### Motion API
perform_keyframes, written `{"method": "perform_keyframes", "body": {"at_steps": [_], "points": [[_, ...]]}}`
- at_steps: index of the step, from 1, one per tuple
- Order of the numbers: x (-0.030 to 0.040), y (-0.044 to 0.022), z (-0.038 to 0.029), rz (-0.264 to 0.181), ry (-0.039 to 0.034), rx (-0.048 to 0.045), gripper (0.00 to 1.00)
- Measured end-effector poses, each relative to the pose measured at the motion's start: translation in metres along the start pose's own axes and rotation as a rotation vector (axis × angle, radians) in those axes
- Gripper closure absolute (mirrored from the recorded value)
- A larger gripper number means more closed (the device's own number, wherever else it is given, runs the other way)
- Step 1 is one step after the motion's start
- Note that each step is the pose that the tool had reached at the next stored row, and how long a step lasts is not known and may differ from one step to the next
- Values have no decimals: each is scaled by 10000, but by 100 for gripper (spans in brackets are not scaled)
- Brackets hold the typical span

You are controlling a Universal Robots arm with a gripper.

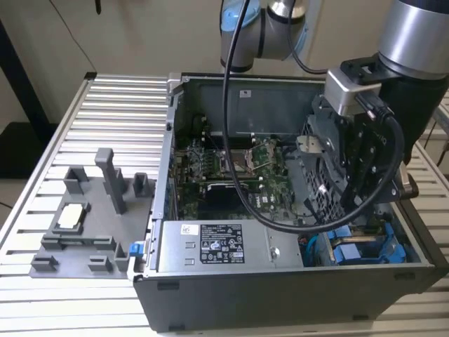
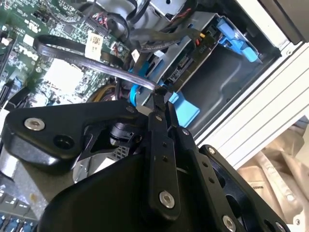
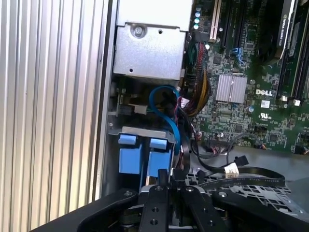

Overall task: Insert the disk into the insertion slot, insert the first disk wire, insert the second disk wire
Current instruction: 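Insert the second disk wire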

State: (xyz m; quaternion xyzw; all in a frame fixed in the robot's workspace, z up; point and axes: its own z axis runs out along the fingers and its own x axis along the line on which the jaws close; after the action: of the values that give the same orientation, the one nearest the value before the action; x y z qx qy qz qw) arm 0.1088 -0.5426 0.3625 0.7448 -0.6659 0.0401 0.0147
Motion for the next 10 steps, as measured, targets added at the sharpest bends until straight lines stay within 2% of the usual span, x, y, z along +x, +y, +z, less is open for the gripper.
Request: {"method": "perform_keyframes", "body": {"at_steps": [10], "points": [[112, -90, 39, 4, -26, -62, 84]]}}
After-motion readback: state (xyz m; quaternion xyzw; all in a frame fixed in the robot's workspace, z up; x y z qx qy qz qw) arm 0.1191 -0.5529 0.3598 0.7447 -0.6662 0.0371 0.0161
